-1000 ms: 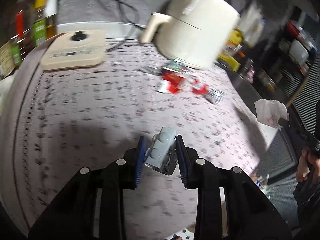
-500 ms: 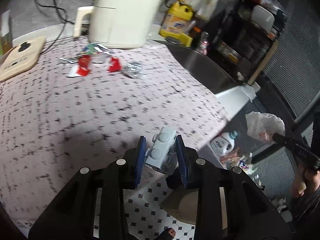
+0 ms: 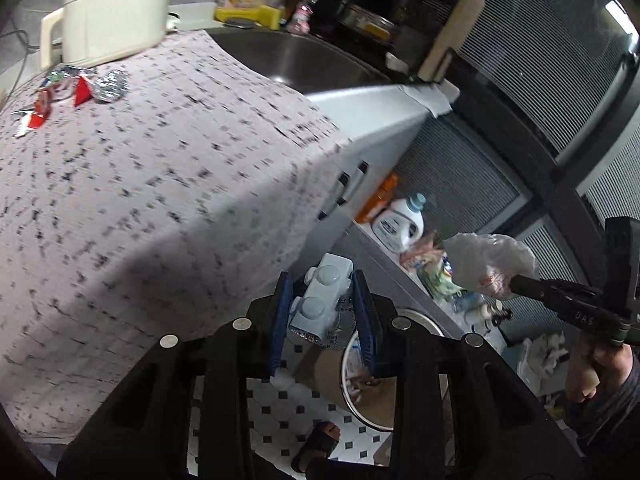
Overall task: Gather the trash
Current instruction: 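Carry box and tissue over the bin while the right gripper releases the tissue inside, then lower the white-and-blue box into the bin and open the left gripper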
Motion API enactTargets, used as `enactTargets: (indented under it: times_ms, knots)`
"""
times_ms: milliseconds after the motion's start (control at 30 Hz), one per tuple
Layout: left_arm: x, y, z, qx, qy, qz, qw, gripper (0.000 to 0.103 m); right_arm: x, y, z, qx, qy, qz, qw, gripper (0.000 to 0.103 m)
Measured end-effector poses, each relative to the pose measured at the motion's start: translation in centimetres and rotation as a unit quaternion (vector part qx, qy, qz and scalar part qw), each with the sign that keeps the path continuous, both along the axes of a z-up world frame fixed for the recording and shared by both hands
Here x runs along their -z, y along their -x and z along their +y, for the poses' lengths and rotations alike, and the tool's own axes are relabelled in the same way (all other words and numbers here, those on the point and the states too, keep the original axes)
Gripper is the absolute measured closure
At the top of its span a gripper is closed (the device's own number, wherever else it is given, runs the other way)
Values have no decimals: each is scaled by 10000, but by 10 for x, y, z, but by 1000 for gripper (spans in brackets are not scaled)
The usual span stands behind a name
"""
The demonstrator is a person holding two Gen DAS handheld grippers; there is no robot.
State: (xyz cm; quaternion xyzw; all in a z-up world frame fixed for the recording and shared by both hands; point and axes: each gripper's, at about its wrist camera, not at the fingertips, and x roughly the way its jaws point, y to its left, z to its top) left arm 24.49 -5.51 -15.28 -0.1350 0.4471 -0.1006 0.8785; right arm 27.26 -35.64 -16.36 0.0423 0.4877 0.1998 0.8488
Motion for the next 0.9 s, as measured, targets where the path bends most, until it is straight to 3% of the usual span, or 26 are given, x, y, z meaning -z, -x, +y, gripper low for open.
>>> enactTargets:
  times_ms: [367,633,667,700,767,900]
  knots:
    - [30,9,-54,427,-34,414,9982,72,74,26,-45,267,25,884,9957,97]
    - [31,12,-67,655,-267,530,9961,72,119,33,-32,265,-276,1437,9889,94]
    - [31,12,-66,658,-288,537,9960,72,124,34,-29,233,-344,1518,9875,90]
    - [30,12,-65,663,-304,545,9958,72,127,34,-27,239,-389,1558,9867,73]
    - [30,13,-64,687,-347,562,9954,72,128,35,-27,301,-450,1514,9870,48]
    - [31,13,-66,752,-385,589,9947,72,126,35,-32,376,-478,1489,9870,48]
